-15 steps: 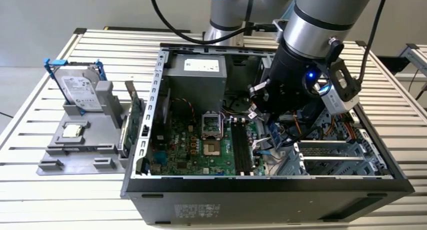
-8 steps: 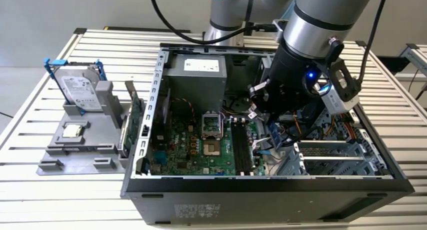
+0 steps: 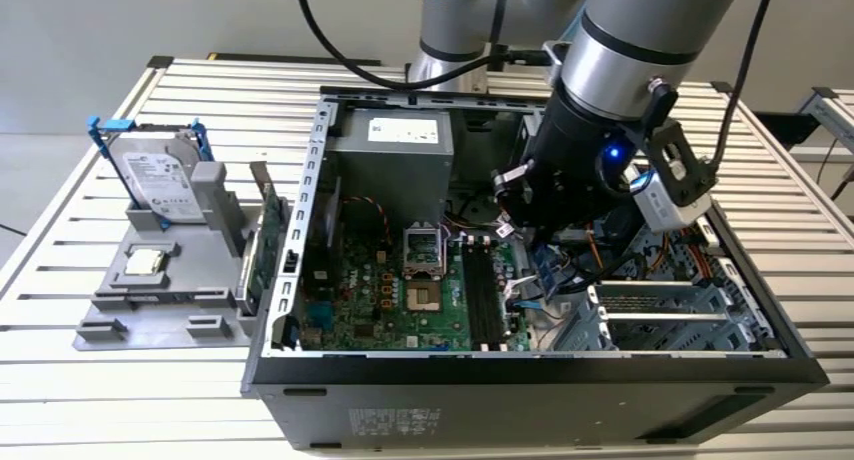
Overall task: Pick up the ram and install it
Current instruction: 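Insert the ram into the slot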
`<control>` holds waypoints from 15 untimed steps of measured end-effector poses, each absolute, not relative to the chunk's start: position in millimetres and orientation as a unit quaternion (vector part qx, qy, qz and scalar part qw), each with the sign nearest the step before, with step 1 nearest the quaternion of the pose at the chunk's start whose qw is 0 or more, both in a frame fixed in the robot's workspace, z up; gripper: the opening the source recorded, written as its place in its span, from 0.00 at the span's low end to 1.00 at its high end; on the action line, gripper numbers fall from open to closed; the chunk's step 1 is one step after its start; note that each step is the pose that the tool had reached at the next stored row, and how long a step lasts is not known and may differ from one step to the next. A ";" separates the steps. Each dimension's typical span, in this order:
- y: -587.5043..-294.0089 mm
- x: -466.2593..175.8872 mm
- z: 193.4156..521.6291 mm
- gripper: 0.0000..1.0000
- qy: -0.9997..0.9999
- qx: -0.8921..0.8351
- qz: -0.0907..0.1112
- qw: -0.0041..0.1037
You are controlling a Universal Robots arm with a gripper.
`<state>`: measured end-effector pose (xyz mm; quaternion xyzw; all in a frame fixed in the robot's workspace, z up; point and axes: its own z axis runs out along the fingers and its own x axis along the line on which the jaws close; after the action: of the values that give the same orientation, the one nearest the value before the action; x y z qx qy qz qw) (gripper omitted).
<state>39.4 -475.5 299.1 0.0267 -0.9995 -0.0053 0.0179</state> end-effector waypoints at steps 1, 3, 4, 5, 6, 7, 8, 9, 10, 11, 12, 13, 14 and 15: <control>-475.5 38.4 298.6 0.00 -1.000 0.026 -0.005 0.018; -475.5 36.3 296.9 0.00 -1.000 0.022 -0.005 0.018; -475.5 35.7 296.5 0.00 -1.000 0.021 -0.005 0.018; -475.5 35.4 296.4 0.00 -1.000 0.020 -0.005 0.018; -475.5 35.0 296.4 0.00 -1.000 0.020 -0.005 0.018; -475.5 34.4 296.0 0.00 -1.000 0.019 -0.005 0.018; -475.5 33.4 295.1 0.00 -1.000 0.018 -0.006 0.018; -475.5 32.9 294.3 0.00 -1.000 0.018 -0.006 0.018; -475.5 32.7 293.2 0.00 -1.000 0.017 -0.006 0.019; -475.5 32.2 292.4 0.00 -1.000 0.016 -0.006 0.019; -475.5 31.4 291.3 0.00 -1.000 0.016 -0.006 0.019; -475.5 30.7 290.2 0.00 -1.000 0.016 -0.006 0.019; -475.5 30.3 289.5 0.00 -1.000 0.016 -0.006 0.019; -475.5 30.1 289.5 0.00 -1.000 0.016 -0.006 0.019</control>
<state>30.1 -475.5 289.5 0.0156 -0.9997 -0.0055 0.0193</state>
